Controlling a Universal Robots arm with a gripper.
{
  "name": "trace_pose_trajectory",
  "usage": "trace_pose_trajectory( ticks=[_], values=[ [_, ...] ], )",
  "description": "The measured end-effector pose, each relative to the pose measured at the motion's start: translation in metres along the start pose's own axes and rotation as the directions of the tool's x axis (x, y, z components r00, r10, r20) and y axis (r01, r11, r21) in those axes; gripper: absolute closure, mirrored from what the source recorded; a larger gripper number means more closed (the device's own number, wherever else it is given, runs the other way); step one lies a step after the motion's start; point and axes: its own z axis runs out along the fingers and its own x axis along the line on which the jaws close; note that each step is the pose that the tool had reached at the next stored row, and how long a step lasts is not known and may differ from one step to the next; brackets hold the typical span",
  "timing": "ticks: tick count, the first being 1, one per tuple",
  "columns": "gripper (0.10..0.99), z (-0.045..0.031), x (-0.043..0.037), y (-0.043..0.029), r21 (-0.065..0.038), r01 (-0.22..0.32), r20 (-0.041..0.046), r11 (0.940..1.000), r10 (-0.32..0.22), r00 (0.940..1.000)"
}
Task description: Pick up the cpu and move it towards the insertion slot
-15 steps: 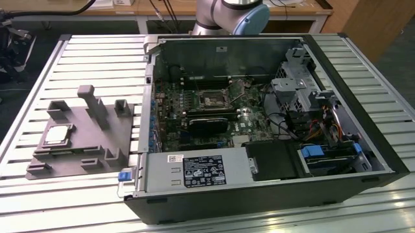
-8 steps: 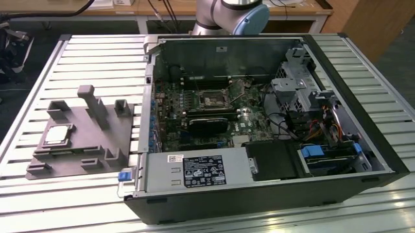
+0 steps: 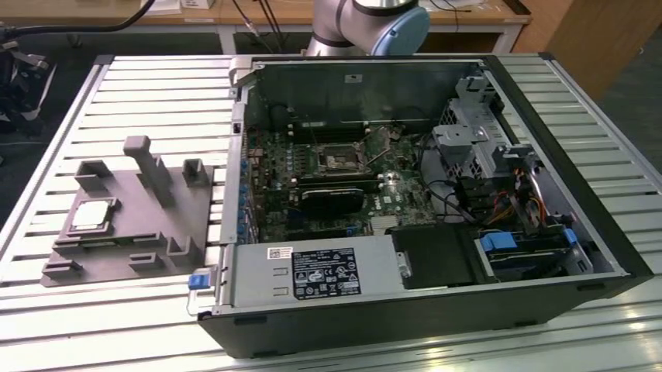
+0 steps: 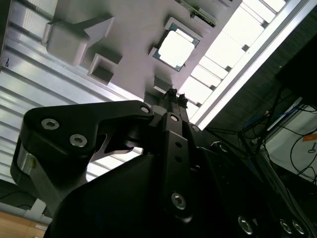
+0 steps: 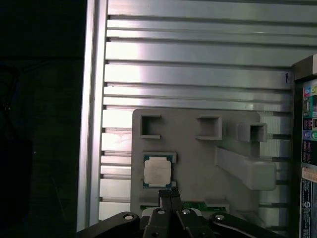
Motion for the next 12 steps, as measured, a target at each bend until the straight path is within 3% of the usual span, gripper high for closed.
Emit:
trace_pose_trajectory(
  ticks=[12],
  values=[
    [0.980,0.0038,0.0000,-0.0002,0.000,0.000,0.0002,1.0000,0.000,1.0000]
  ],
)
